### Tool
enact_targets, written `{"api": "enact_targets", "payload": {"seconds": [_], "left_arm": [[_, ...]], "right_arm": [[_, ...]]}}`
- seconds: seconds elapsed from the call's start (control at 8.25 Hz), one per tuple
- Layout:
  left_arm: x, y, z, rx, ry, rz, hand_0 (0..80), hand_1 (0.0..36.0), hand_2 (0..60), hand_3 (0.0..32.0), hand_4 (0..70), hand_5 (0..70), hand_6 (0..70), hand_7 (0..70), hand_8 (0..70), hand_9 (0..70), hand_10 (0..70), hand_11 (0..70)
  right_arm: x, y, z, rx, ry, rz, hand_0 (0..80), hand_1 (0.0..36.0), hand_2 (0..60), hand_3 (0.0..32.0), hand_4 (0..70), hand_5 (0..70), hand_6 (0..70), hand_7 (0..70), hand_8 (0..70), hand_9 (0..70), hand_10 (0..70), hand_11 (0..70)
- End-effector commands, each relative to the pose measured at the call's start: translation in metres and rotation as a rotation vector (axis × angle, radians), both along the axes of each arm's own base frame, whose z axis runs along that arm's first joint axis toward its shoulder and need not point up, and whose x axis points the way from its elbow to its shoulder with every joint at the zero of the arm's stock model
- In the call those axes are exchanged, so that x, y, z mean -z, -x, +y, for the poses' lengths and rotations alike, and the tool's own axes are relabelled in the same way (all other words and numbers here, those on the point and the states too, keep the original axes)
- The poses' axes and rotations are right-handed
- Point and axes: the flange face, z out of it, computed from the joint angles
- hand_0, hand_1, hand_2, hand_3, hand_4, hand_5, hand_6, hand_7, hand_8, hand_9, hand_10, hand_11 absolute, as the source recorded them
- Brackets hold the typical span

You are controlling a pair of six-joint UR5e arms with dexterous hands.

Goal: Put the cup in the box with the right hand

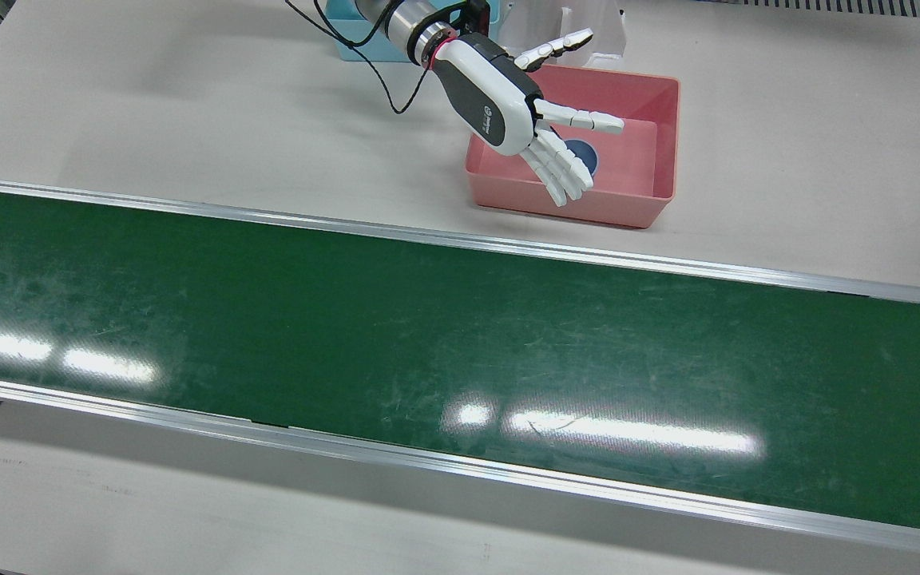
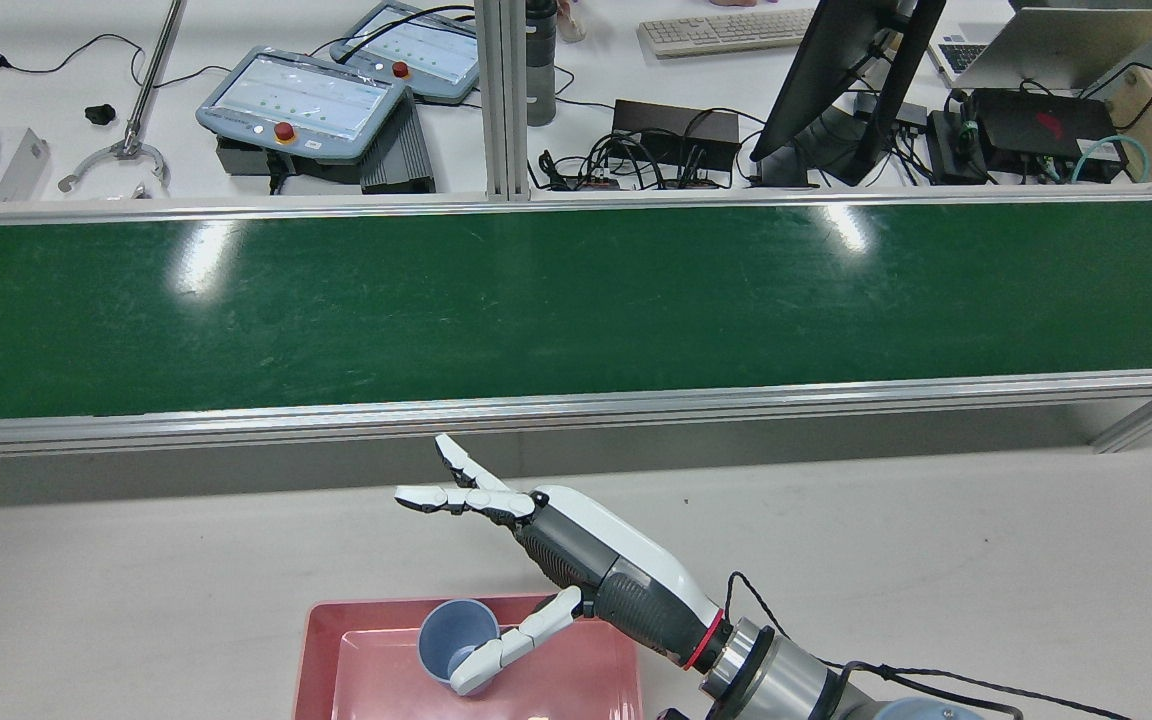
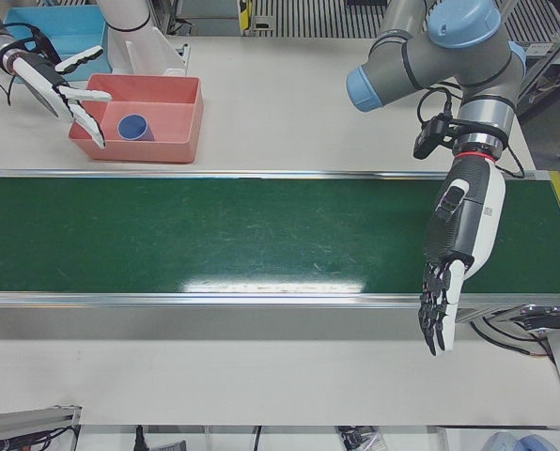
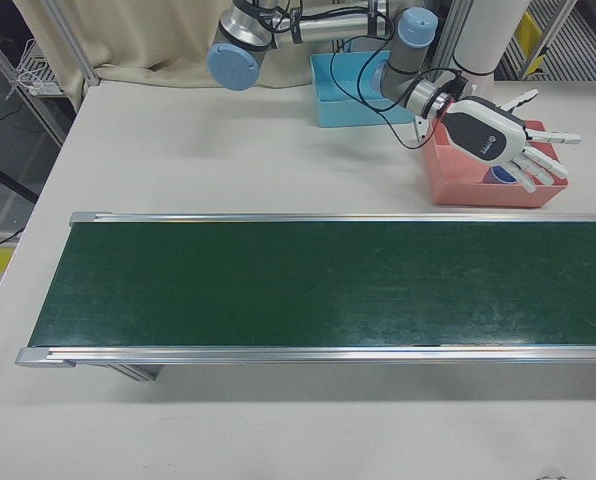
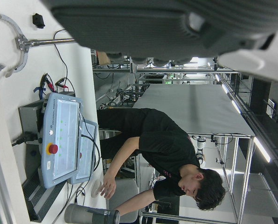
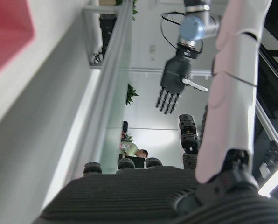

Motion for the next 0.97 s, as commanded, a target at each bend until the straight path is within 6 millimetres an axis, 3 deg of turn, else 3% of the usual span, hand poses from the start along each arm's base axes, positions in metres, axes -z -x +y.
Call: {"api": "enact_targets", "payload": {"seconds": [0.0, 0.12, 0.24, 0.48, 0.61, 0.73, 0.85], "left_arm": [[0.000, 0.000, 0.000, -0.001, 0.001, 0.000, 0.0, 0.0, 0.0, 0.0, 0.0, 0.0, 0.0, 0.0, 0.0, 0.0, 0.0, 0.0], [0.000, 0.000, 0.000, 0.000, -0.001, 0.000, 0.0, 0.0, 0.0, 0.0, 0.0, 0.0, 0.0, 0.0, 0.0, 0.0, 0.0, 0.0], [0.000, 0.000, 0.000, 0.000, -0.002, 0.000, 0.0, 0.0, 0.0, 0.0, 0.0, 0.0, 0.0, 0.0, 0.0, 0.0, 0.0, 0.0], [0.000, 0.001, 0.000, 0.002, -0.002, 0.000, 0.0, 0.0, 0.0, 0.0, 0.0, 0.0, 0.0, 0.0, 0.0, 0.0, 0.0, 0.0], [0.000, 0.001, 0.000, 0.002, -0.002, 0.000, 0.0, 0.0, 0.0, 0.0, 0.0, 0.0, 0.0, 0.0, 0.0, 0.0, 0.0, 0.0], [0.000, 0.000, 0.000, 0.000, -0.002, 0.000, 0.0, 0.0, 0.0, 0.0, 0.0, 0.0, 0.0, 0.0, 0.0, 0.0, 0.0, 0.0], [0.000, 0.000, 0.000, 0.000, -0.001, 0.000, 0.0, 0.0, 0.0, 0.0, 0.0, 0.0, 0.0, 0.0, 0.0, 0.0, 0.0, 0.0]], "right_arm": [[0.032, -0.111, -0.074, -0.242, 0.034, -0.178, 56.0, 28.0, 8.9, 0.0, 0.0, 6.9, 1.5, 1.1, 0.0, 0.0, 0.0, 0.0], [0.015, -0.169, -0.118, -0.380, 0.041, -0.161, 54.3, 28.5, 18.7, 0.0, 0.0, 7.7, 9.3, 39.3, 2.0, 9.3, 0.0, 0.5], [-0.017, -0.225, -0.151, -0.492, 0.062, -0.108, 54.4, 27.7, 16.3, 0.0, 0.0, 8.6, 12.7, 53.3, 8.3, 20.5, 1.1, 4.5], [-0.096, -0.343, -0.182, -0.727, 0.169, 0.118, 55.0, 28.3, 16.0, 0.0, 0.0, 8.5, 12.0, 50.7, 7.3, 18.7, 0.0, 2.7], [-0.141, -0.397, -0.201, -0.803, 0.225, 0.198, 55.8, 28.5, 14.0, 0.0, 0.0, 8.2, 10.2, 42.3, 4.7, 14.0, 0.0, 0.1], [-0.180, -0.436, -0.224, -0.813, 0.253, 0.290, 56.3, 28.6, 12.2, 0.0, 0.0, 8.0, 7.6, 28.6, 2.1, 8.3, 0.0, 0.0], [-0.197, -0.457, -0.228, -0.850, 0.286, 0.309, 56.3, 29.5, 15.5, 0.0, 0.0, 7.8, 4.2, 11.1, 0.0, 1.3, 0.0, 0.0]]}}
